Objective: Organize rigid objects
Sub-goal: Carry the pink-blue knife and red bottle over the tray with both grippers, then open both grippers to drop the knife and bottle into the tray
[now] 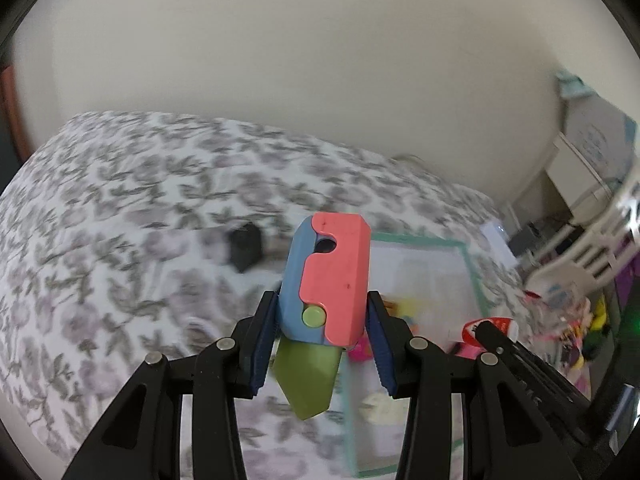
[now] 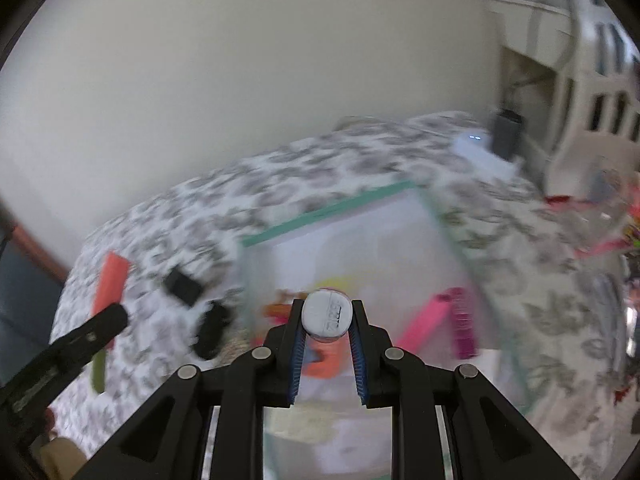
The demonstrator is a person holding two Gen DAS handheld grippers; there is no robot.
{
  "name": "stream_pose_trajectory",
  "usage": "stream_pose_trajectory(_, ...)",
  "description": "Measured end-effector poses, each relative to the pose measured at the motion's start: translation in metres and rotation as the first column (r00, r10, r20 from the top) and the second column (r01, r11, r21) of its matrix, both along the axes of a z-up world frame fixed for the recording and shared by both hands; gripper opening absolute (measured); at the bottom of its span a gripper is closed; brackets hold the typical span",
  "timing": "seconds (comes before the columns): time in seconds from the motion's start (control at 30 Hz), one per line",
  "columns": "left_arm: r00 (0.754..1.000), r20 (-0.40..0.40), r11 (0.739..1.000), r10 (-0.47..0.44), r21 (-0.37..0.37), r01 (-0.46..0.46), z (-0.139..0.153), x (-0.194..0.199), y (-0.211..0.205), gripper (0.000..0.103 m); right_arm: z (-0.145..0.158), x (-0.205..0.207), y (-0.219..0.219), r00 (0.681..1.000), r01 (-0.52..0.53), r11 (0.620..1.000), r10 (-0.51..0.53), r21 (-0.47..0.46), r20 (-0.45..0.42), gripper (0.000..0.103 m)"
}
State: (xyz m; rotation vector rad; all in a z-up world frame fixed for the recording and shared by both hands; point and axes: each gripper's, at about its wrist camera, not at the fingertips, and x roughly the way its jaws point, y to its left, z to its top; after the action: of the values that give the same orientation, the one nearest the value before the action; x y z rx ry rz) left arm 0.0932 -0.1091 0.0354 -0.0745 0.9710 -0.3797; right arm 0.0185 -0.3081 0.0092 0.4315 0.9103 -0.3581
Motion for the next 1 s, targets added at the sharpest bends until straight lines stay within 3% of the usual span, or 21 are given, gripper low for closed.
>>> stream_pose_trajectory(0.23, 0.995, -0.049, 0.996, -0.082, 0.02, 0.083, -0.019, -0.009, -0.054, 0.045, -0.006, -0.012, -0.035, 0.997, 0.079, 0.996, -0.08, -0.043, -0.017, 0.022)
stream_pose_trajectory(0.43, 0.988, -0.08, 0.988, -0.136, 0.061, 0.141, -0.036, -0.016, -0.08, 0.046, -0.01, -0.016, -0.042, 0.996, 0.086, 0.995, -0.087, -0.056, -0.029, 0.023)
stream_pose_trajectory(1.0, 0.974, -0.137, 0.973, -0.18, 0.122, 0.197, -0.062, -0.022, -0.092, 0.045, -0.036, -0.014, -0.041, 0.986, 0.062, 0.997, -0.069, -0.052, -0.153, 0.022)
